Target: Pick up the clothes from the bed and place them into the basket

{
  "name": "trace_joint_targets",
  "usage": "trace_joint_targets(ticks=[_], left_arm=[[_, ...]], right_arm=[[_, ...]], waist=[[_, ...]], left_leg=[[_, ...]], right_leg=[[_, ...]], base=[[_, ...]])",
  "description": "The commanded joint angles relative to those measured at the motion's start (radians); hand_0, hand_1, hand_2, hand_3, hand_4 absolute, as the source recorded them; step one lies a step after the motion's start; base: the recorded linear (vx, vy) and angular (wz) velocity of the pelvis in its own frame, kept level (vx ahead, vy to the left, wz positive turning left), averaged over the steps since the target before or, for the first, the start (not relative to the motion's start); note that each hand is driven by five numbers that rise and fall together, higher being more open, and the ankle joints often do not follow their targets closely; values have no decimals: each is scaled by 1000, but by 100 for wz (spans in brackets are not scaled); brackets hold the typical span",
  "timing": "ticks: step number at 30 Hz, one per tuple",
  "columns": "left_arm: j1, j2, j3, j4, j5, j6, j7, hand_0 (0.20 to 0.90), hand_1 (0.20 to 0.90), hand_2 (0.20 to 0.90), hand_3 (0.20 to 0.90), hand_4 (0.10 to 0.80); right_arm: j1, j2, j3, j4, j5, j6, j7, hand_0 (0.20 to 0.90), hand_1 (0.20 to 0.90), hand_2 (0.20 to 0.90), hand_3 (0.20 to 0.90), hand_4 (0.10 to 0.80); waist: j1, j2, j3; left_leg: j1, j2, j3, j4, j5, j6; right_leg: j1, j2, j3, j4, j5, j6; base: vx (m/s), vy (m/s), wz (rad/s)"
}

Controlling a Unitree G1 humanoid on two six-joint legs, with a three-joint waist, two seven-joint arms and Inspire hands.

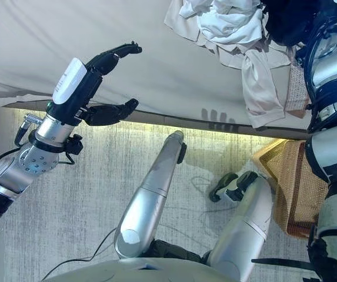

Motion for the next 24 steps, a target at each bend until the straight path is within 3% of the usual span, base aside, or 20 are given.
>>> trace_joint_targets(ticks=[1, 14, 24], left_arm=[[-6, -2, 120, -132, -66, -106, 51, 900, 900, 900, 900, 800], [29, 15, 136, -142, -70, -112, 56, 900, 900, 900, 900, 800], [34, 12, 137, -142, -108, -100, 13, 900, 900, 900, 900, 800]], right_arm=[[-184, -55, 73, -5, 1, -48, -43, 300, 300, 300, 200, 100], [-127, -81, 52, 0, -27, -52, -15, 300, 300, 300, 200, 100], [-50, -122, 20, -12, -65, -61, 15, 300, 300, 300, 200, 100]], waist=[[30, 7, -51], [22, -18, -56], [5, -51, -123]], left_leg=[[20, -1, 148, 90, -104, 108], [147, 23, 143, 37, -103, 94], [298, 33, 150, -71, -114, 90]], right_leg=[[-50, 79, -72, -27, 149, -23], [69, 96, -67, -100, 162, -21], [219, 111, -62, -230, 181, -22]], base=[[-6, -8, 4], [2, -1, 0], [37, 22, -2]])
